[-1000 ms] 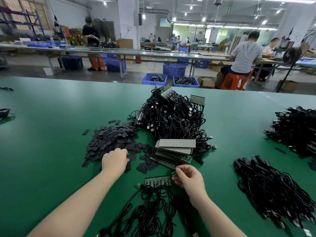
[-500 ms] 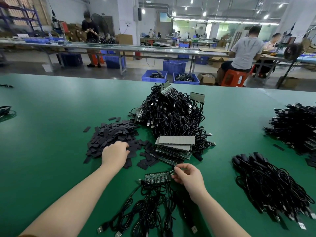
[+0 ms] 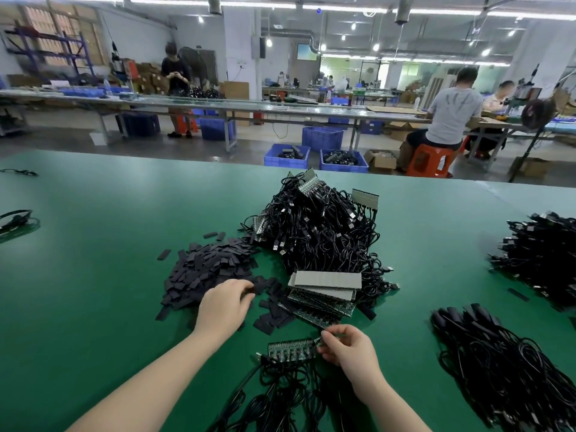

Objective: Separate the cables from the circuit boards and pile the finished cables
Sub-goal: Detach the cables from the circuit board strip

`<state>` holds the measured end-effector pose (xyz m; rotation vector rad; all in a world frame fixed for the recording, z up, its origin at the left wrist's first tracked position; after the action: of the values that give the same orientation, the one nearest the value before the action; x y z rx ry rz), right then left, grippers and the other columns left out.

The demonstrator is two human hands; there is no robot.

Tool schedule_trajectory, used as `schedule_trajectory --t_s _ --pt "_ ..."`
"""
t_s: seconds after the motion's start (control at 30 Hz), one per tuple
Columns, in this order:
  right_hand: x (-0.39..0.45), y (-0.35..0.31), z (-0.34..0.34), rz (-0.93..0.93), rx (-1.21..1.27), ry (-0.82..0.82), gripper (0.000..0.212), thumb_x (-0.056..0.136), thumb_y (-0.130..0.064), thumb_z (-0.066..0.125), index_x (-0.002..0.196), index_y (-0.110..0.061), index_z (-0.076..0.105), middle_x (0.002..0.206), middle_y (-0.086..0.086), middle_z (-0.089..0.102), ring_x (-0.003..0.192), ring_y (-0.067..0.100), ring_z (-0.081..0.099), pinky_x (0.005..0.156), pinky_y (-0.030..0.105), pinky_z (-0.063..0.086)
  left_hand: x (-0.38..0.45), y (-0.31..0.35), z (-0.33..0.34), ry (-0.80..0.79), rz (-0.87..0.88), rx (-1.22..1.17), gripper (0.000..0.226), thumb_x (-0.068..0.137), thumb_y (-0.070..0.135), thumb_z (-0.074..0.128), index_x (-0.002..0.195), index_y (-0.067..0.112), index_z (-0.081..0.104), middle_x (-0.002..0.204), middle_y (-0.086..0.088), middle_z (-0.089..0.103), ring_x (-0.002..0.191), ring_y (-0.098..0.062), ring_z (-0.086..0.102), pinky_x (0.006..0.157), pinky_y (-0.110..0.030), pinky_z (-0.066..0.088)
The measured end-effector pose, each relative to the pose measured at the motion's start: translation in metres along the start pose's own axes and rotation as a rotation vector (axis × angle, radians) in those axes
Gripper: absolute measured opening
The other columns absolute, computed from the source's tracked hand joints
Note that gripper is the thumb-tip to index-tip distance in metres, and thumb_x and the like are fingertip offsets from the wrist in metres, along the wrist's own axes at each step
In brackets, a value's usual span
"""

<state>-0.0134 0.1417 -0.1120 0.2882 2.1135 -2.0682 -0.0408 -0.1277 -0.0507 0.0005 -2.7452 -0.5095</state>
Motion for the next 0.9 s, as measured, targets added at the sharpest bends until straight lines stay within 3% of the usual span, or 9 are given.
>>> schedule_trajectory --t_s 0.2,0.33,0.4,0.5,0.6,0.77,0.9 --pt "0.002 0.0 0.002 -0.036 0.021 0.0 0.006 0.09 -0.005 0.071 0.095 -0.003 0.068 0.072 0.009 0.074 0.068 0.019 0.073 0.06 0.022 0.056 -0.026 0.068 0.004 -0.005 0.242 -0.247 0.026 0.094 0.034 0.058 0.119 0.027 0.064 0.104 0.017 0.065 0.092 0.004 0.056 0.089 -0.022 0.045" --pt "0.001 -0.001 0.001 -0.072 0.022 -0.003 0.011 0.087 -0.004 0.074 0.097 -0.003 0.067 0.072 0.011 0.074 0.065 0.016 0.071 0.06 0.024 0.057 -0.045 0.107 0.031 -0.143 0.157 -0.448 0.025 0.093 0.034 0.057 0.118 0.03 0.063 0.104 0.017 0.06 0.092 0.004 0.054 0.087 -0.022 0.047" --pt "0.0 0.0 -0.001 -0.092 -0.043 0.02 0.009 0.086 -0.003 0.072 0.095 -0.004 0.069 0.072 0.01 0.074 0.066 0.017 0.069 0.063 0.032 0.058 -0.052 0.12 0.045 -0.205 0.103 -0.487 0.025 0.093 0.034 0.056 0.117 0.031 0.062 0.109 0.015 0.059 0.098 -0.002 0.056 0.09 -0.027 0.047" --pt "-0.001 0.001 -0.004 -0.131 -0.146 0.083 0.013 0.083 -0.001 0.066 0.087 -0.013 0.072 0.076 0.014 0.073 0.069 0.022 0.067 0.071 0.045 0.058 -0.059 0.126 0.057 -0.218 0.043 -0.497 0.023 0.094 0.033 0.054 0.116 0.033 0.06 0.115 0.015 0.056 0.104 -0.007 0.055 0.091 -0.031 0.047" --pt "-0.004 0.0 -0.004 -0.162 -0.155 0.109 0.017 0.083 -0.003 0.066 0.082 -0.019 0.073 0.078 0.01 0.074 0.076 0.025 0.07 0.076 0.046 0.058 -0.06 0.125 0.06 -0.226 0.052 -0.482 0.022 0.095 0.034 0.053 0.116 0.035 0.058 0.116 0.016 0.054 0.103 -0.008 0.056 0.089 -0.032 0.048" --pt "-0.005 0.001 -0.002 -0.128 0.074 0.035 0.02 0.091 0.003 0.062 0.101 -0.011 0.073 0.087 0.008 0.077 0.083 0.023 0.075 0.074 0.033 0.061 -0.056 0.118 0.061 -0.257 0.062 -0.434 0.022 0.095 0.033 0.053 0.117 0.034 0.056 0.117 0.01 0.058 0.104 -0.013 0.057 0.088 -0.035 0.048" --pt "-0.009 0.002 -0.001 -0.17 0.171 -0.015 0.024 0.094 0.004 0.06 0.11 -0.009 0.071 0.085 0.006 0.076 0.071 0.013 0.068 0.07 0.022 0.056 -0.052 0.112 0.064 -0.259 0.034 -0.397 0.023 0.095 0.033 0.054 0.118 0.035 0.056 0.111 0.01 0.065 0.104 -0.013 0.06 0.082 -0.031 0.048"
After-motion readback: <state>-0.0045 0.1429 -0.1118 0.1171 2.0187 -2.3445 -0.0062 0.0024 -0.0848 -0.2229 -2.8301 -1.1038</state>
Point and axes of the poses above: each hand's wrist, its own x-axis towards the middle knuckle, its own z-axis out of the palm, y = z × x, the point moved 4 cm from there along x, towards the middle knuckle
